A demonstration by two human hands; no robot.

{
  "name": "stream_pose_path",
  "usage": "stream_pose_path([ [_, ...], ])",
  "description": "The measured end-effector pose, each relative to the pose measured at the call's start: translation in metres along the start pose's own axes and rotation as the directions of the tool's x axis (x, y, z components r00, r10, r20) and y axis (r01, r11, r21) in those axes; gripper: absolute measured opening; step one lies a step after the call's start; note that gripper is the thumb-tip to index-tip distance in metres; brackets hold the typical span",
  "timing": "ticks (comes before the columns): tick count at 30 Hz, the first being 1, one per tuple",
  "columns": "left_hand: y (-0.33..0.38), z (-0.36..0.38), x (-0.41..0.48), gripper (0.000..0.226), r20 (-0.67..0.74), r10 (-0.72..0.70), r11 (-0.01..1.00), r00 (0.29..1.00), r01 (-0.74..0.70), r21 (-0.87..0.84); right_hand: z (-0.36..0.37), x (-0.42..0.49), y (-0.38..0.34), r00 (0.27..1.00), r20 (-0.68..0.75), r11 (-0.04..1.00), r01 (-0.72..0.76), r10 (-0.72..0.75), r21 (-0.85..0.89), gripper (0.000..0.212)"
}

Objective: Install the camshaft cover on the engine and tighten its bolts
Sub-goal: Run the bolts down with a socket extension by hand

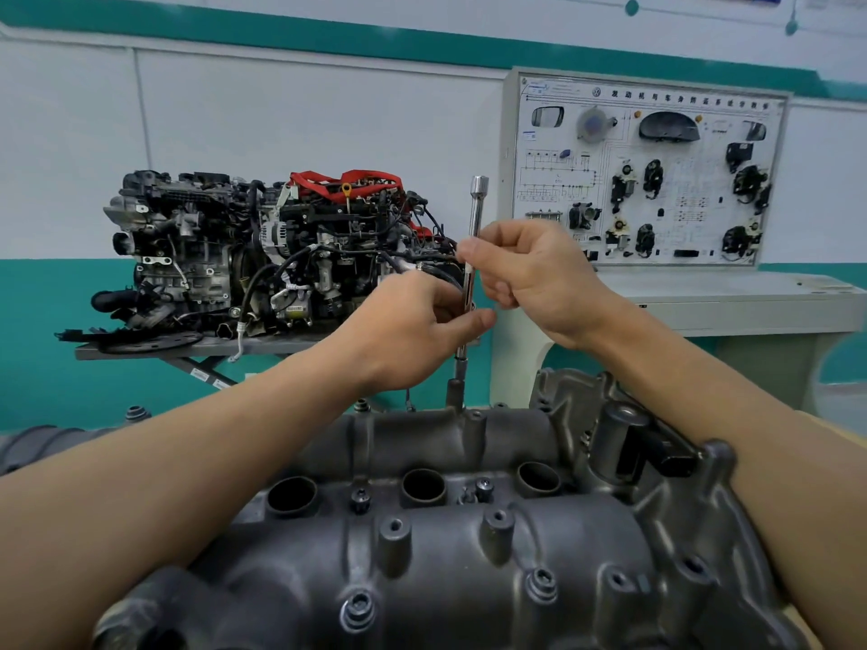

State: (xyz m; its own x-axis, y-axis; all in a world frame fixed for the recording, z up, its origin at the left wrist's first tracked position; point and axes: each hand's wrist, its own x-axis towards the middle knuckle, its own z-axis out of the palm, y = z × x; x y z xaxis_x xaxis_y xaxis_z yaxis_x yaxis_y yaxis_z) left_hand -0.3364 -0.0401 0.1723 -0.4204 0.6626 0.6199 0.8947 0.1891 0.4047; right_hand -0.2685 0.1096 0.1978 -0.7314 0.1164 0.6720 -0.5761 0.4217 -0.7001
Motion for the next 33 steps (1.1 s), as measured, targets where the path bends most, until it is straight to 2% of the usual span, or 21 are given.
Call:
stream_pose_path([
  [3, 0.0007, -0.0042, 0.0021, 0.034, -0.08, 0.009, 0.996, 0.997, -0.016, -0.087, 0.0004, 0.0, 0.0013, 0.997, -0.063, 0.999, 0.033, -0.036, -0.036, 0.026],
  [6, 0.0058, -0.0063, 0.0029, 0.031, 0.001, 0.02, 0.999, 1.0, -0.02, -0.034, -0.0011, -0.0005, 0.0018, 1.0, -0.018, 1.0, 0.004, -0.004, 0.012, 0.024],
  [8, 0.0082, -0.0068, 0.0031, 0.027, 0.075, -0.004, 0.998, 0.997, 0.009, -0.06, -0.0033, -0.0003, 0.0024, 0.999, 0.036, 0.997, -0.025, 0.023, 0.072, 0.03],
  [9, 0.0086, -0.0069, 0.0027, 0.026, 0.102, -0.015, 0.996, 0.995, 0.023, -0.081, -0.0043, -0.0001, 0.0026, 0.998, 0.054, 0.996, -0.033, 0.028, 0.086, 0.027],
  [12, 0.0079, -0.0048, 0.0018, 0.035, 0.109, -0.01, 0.999, 0.994, 0.015, -0.052, -0.0039, -0.0001, 0.0032, 0.996, 0.087, 0.997, -0.004, -0.002, 0.075, 0.017],
  [15, 0.0063, -0.0031, -0.0005, 0.044, 0.049, 0.014, 1.0, 0.999, -0.013, -0.022, -0.0015, 0.0008, 0.0043, 0.998, 0.024, 0.998, 0.053, -0.054, 0.029, 0.02],
  [19, 0.003, -0.0036, 0.0027, 0.027, -0.049, 0.019, 1.0, 0.999, -0.02, -0.021, -0.0001, 0.002, 0.007, 0.999, -0.028, 0.998, 0.047, -0.046, 0.035, 0.023],
  [21, 0.0034, -0.0037, 0.0034, 0.019, -0.017, 0.018, 0.999, 1.0, -0.018, -0.028, -0.0016, 0.0023, 0.0077, 1.0, 0.002, 1.0, 0.008, -0.008, 0.03, 0.019],
  [23, 0.003, -0.0037, 0.0038, 0.012, 0.049, 0.021, 0.998, 0.999, -0.019, -0.055, -0.0039, 0.0032, 0.0082, 0.998, 0.046, 0.999, -0.048, 0.047, 0.016, 0.024],
  [25, 0.0034, -0.0042, 0.0034, 0.015, 0.098, 0.031, 0.998, 0.995, -0.025, -0.059, -0.0047, 0.0027, 0.0066, 0.993, 0.083, 0.996, -0.085, 0.083, 0.015, 0.02],
  [29, 0.0027, -0.0047, 0.0035, 0.017, 0.108, 0.026, 0.996, 0.994, -0.016, -0.086, -0.007, 0.0, 0.0026, 0.991, 0.117, 0.998, -0.059, 0.061, -0.028, 0.014],
  [31, 0.0035, -0.0036, 0.0029, 0.014, 0.102, 0.031, 0.995, 0.994, -0.021, -0.101, -0.0067, -0.0006, 0.0022, 0.996, 0.082, 0.998, -0.027, 0.032, -0.062, 0.008],
  [33, 0.0035, -0.003, 0.0029, 0.013, 0.046, 0.051, 0.995, 0.998, -0.047, -0.082, -0.0036, -0.0003, 0.0034, 1.0, 0.022, 0.998, 0.007, -0.005, -0.067, 0.014],
])
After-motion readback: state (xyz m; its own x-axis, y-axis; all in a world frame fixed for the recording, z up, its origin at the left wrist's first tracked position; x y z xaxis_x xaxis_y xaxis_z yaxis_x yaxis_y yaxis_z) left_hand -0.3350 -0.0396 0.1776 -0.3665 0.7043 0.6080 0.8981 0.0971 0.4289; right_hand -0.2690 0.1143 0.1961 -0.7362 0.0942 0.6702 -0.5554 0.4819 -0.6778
